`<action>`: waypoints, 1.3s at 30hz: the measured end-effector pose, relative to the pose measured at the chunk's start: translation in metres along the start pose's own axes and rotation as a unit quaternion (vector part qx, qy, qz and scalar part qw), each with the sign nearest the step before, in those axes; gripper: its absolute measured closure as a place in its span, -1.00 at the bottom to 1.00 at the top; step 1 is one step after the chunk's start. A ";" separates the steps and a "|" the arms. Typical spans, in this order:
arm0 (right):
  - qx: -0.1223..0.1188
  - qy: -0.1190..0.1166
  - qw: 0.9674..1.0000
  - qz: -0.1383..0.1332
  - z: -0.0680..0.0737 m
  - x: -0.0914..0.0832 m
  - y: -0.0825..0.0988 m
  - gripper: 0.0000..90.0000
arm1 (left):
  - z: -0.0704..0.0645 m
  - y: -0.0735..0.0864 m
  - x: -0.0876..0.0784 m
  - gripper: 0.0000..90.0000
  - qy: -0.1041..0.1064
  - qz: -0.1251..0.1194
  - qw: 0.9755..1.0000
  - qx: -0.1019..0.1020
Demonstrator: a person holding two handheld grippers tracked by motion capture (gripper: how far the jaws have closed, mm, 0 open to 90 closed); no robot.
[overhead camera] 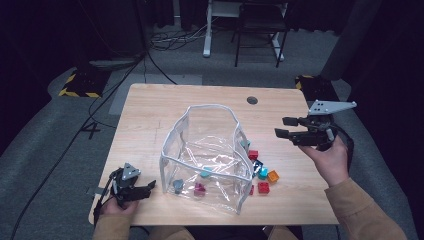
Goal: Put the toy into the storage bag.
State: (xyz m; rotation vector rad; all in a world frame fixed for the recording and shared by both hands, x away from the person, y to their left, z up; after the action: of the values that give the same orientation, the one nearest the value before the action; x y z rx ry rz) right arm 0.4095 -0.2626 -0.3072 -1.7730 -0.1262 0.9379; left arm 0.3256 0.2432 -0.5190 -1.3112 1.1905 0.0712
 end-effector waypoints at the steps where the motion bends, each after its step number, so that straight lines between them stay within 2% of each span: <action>1: 0.000 0.003 1.000 0.002 -0.001 0.000 0.002 -0.01 | 0.000 0.000 0.000 -0.50 0.000 0.000 1.000 0.000; 6: 0.000 0.016 1.000 0.023 -0.005 0.005 0.018 -0.02 | 0.000 0.000 0.000 -0.50 0.000 0.000 1.000 0.000; 18: -0.003 0.033 0.997 0.072 -0.003 0.025 0.063 -0.10 | 0.000 0.000 0.000 -0.49 0.000 0.000 1.000 0.000; 27: -0.006 0.037 0.993 0.108 0.004 0.040 0.095 -0.11 | 0.000 0.000 0.000 -0.49 0.000 0.000 1.000 0.000; 39: -0.004 0.034 0.986 0.162 0.014 0.058 0.130 -0.11 | 0.000 0.000 0.000 -0.50 0.000 0.000 1.000 0.000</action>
State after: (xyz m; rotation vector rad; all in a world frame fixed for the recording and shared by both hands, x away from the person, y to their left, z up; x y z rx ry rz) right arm 0.3961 -0.2776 -0.4486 -1.8641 0.2098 1.1054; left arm 0.3256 0.2432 -0.5190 -1.3113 1.1907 0.0711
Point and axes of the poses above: each handheld gripper's, and its own axes: x roughly forward along the jaws, y roughly out of its underside, z roughly to its left, the point moved 2 cm from there along x, roughly forward along the jaws, and after that the axes turned 14 degrees about y, right-handed, at the moved point
